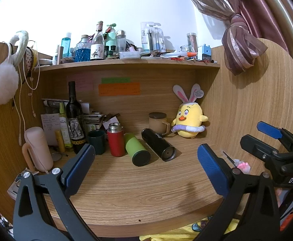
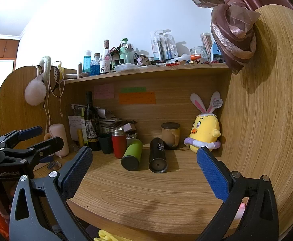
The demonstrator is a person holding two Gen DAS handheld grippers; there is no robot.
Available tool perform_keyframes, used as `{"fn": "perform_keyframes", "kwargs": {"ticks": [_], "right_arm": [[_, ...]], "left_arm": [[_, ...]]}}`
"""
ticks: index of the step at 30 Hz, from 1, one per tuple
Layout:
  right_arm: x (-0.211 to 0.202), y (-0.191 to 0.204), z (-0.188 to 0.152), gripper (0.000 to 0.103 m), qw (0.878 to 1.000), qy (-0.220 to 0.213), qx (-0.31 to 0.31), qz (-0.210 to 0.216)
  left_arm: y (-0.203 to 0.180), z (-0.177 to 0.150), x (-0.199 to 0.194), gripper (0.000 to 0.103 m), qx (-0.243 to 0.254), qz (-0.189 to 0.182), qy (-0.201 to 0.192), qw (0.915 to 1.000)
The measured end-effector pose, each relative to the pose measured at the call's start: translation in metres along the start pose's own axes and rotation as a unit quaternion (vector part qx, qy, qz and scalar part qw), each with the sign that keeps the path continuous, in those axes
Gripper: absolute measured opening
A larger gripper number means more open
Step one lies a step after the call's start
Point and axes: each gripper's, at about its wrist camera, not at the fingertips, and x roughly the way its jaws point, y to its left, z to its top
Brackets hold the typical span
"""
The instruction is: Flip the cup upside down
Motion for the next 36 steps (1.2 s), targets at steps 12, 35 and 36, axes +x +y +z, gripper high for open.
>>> {"fn": "perform_keyframes", "kwargs": {"ticks": [12,35,36], "right_arm": [[-0.001,0.003,-0.001,0.103,1.000,0.000,0.000,0.003],[0.022,-0.025,-0.012,0.103,1.000,0.018,0.024,-0.001],[0.026,-0.030,-0.014,0.103,0.999,0.022,0.027,-0.005]], "left_arm": [[-0.003,-0.003,-0.003,0.103,-0.004,-0.006,-0.010,0.9999],[-0.003,-0.008,0.033,0.103,-0.002,-0.004,0.035,0.9994],[-0.003,-0.007,0.044,0.103,-0.004,-0.007,0.045,0.9989]]}}
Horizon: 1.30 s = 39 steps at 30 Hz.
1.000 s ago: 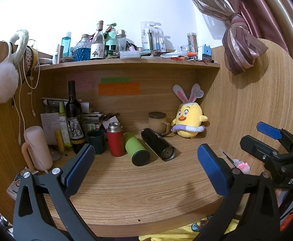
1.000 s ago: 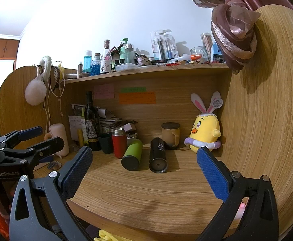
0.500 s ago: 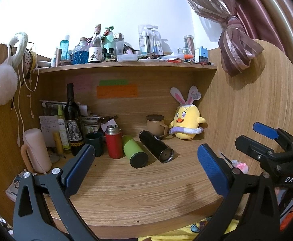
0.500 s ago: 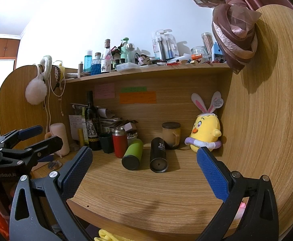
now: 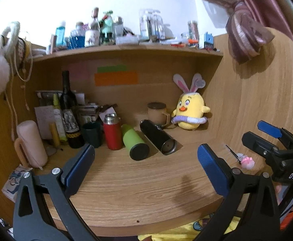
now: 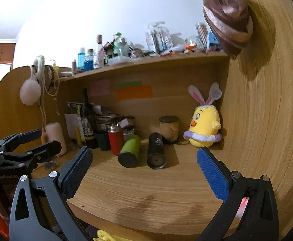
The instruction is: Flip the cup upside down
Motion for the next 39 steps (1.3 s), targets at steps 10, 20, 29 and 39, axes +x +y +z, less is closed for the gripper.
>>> {"fn": "perform_keyframes", "kwargs": {"ticks": [10,20,29,39], "right_arm": [[0.049,-0.064,-0.011,0.103,0.997,0.044,0.050,-0.043],[0.097,-0.103,-0.028,0.103,0.991,0.095,0.086,-0.041],[0.118,-0.114,-0.037,0.103,0.988,0.119,0.098,-0.028],[0.120,-0.111,-0.038,0.103,0.987,0.129,0.096,-0.028]], "left_arm": [[-0.002,0.032,0.150,0.103,-0.022,-0.072,0.143,0.9868],[-0.029,0.036,0.319,0.103,-0.037,-0.069,0.294,0.9525],[-0.028,0.010,0.387,0.079,-0.035,-0.010,0.354,0.9346],[-0.044,-0.004,0.375,0.072,-0.014,0.003,0.354,0.9350]]}}
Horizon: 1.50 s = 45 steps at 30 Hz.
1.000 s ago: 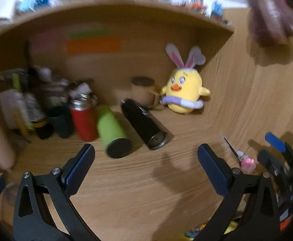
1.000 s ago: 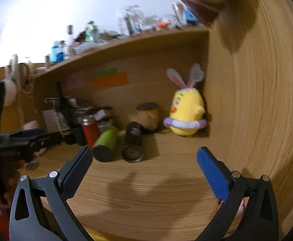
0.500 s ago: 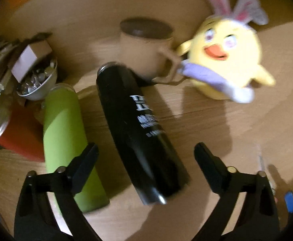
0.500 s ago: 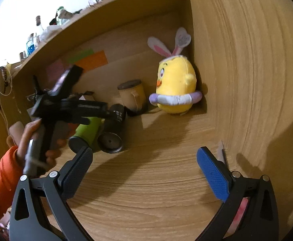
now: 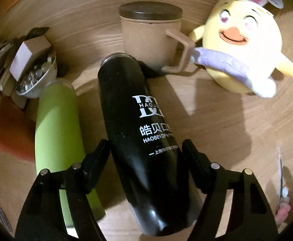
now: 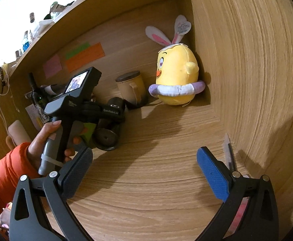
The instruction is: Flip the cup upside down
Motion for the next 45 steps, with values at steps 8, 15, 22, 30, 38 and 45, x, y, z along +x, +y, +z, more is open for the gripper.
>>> {"fn": "perform_keyframes", "kwargs": {"ticks": [8,15,22,30,38,45], "right_arm": [[-0.012,0.011,-0.005,0.103,1.000,0.000,-0.015,0.005],[-0.037,0.028,-0.017,0.103,0.999,-0.012,-0.037,0.012],[-0.066,0.050,-0.030,0.103,0.998,-0.031,-0.061,0.019],[-0.088,0.072,-0.036,0.103,0.994,-0.039,-0.089,0.040],[-0.054,0.105,-0.055,0.103,0.992,0.008,-0.110,0.068],[0.012,0.129,-0.088,0.103,0.991,0.076,-0.110,0.032]], "left_arm": [[-0.006,-0.042,-0.025,0.065,0.027,-0.028,0.002,0.9992],[0.000,-0.110,-0.063,0.064,0.030,-0.045,-0.011,0.9985],[0.014,-0.157,-0.098,0.064,-0.012,-0.066,-0.010,0.9977],[0.026,-0.172,-0.127,0.064,-0.028,-0.126,-0.021,0.9914],[0.063,-0.187,-0.173,0.065,-0.002,-0.070,-0.130,0.9890],[0.108,-0.203,-0.168,0.065,-0.028,-0.020,-0.143,0.9892]]}}
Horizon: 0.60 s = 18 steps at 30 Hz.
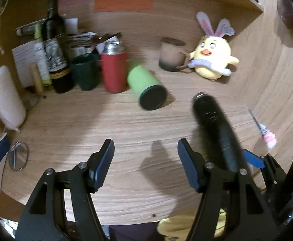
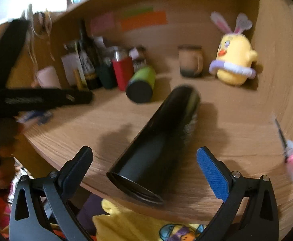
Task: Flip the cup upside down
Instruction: 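Lift the black tumbler with the right gripper and swing its base downward, then rotate the right gripper to stand the black tumbler upright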
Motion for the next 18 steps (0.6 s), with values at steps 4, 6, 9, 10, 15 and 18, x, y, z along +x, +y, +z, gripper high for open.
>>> {"fn": "perform_keyframes", "kwargs": {"ticks": [4,6,9,10,15,18], "right_arm": [[0.012,-0.003,-0.009,0.102,0.999,0.004,0.009,-0.043],[0.010,-0.006,-0.012,0.095,0.998,-0.006,0.017,-0.053],[0.007,-0.009,-0.014,0.081,0.997,-0.013,0.015,-0.068],[0.006,-0.010,-0.014,0.080,0.997,-0.014,0.013,-0.070],[0.003,-0.004,-0.019,0.072,0.996,-0.018,-0.017,-0.087],[0.001,0.001,-0.022,0.066,0.995,-0.010,-0.042,-0.085]], "left_arm": [[0.003,-0.010,0.002,0.065,0.011,0.000,0.001,0.9999],[0.000,-0.012,0.004,0.065,0.018,-0.001,-0.002,0.9998],[-0.005,-0.012,0.005,0.065,0.023,-0.011,-0.006,0.9997],[-0.006,-0.012,0.005,0.065,0.024,-0.012,-0.008,0.9996],[-0.012,-0.011,0.000,0.065,0.025,-0.019,-0.020,0.9993],[-0.014,-0.011,-0.006,0.065,0.025,-0.022,-0.029,0.9990]]}}
